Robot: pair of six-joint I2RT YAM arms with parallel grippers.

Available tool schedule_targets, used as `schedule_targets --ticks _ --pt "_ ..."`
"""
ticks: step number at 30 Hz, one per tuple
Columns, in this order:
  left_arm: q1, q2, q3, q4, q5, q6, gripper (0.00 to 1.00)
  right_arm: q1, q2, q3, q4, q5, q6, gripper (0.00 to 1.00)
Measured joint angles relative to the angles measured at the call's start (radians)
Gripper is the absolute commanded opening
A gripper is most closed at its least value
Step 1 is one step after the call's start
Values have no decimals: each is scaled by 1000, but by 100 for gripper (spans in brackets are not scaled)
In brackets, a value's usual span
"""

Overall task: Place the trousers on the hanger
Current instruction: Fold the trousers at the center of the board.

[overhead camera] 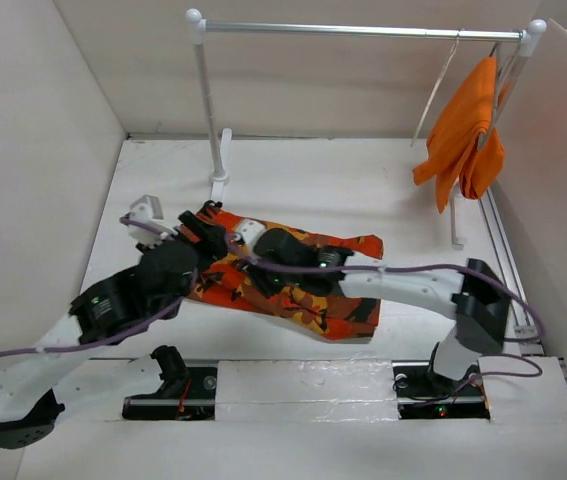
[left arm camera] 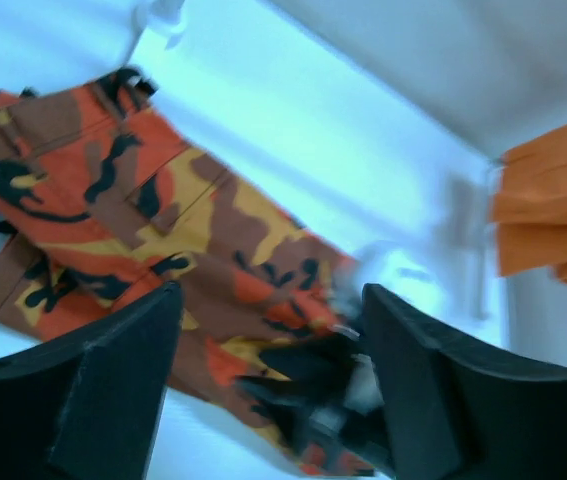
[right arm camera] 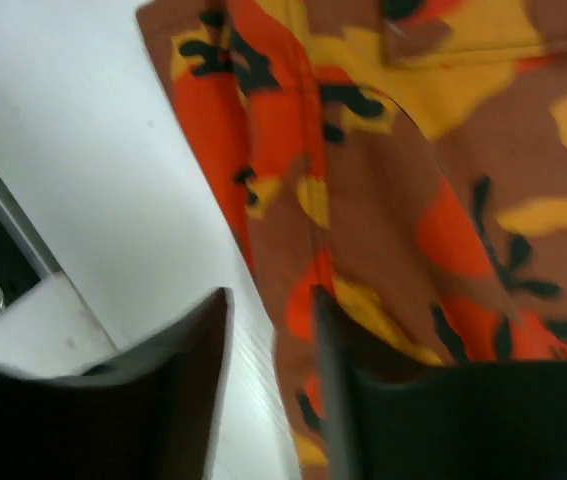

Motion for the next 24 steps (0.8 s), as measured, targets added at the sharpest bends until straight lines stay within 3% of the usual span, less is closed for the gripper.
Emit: schedule_targets --ticks 2,4,6,8,11,14,16,19,24 --pt "2 54 -54 -1 3 -33 81 -13 -129 -117 -10 3 7 8" --pt "3 135 -137 1 12 -97 87 -16 -244 -208 -15 9 14 1" --pt "14 217 -243 4 46 -158 87 -17 -337 -299 1 9 17 0" --pt "84 317 -341 33 122 -178 86 -17 -396 -374 -2 7 28 15" --pt "373 356 -444 127 250 -143 86 -17 -446 -461 -21 6 43 46" --pt "718 282 -512 262 389 -49 89 -23 -492 -529 -29 0 52 55" --pt "891 233 -529 338 472 18 91 -33 -532 -573 -26 -10 56 60" --pt "988 258 -521 434 567 98 92 -53 -575 -617 -29 -25 60 65" --pt "992 459 -480 527 678 182 87 -127 -659 -687 -59 -58 50 65"
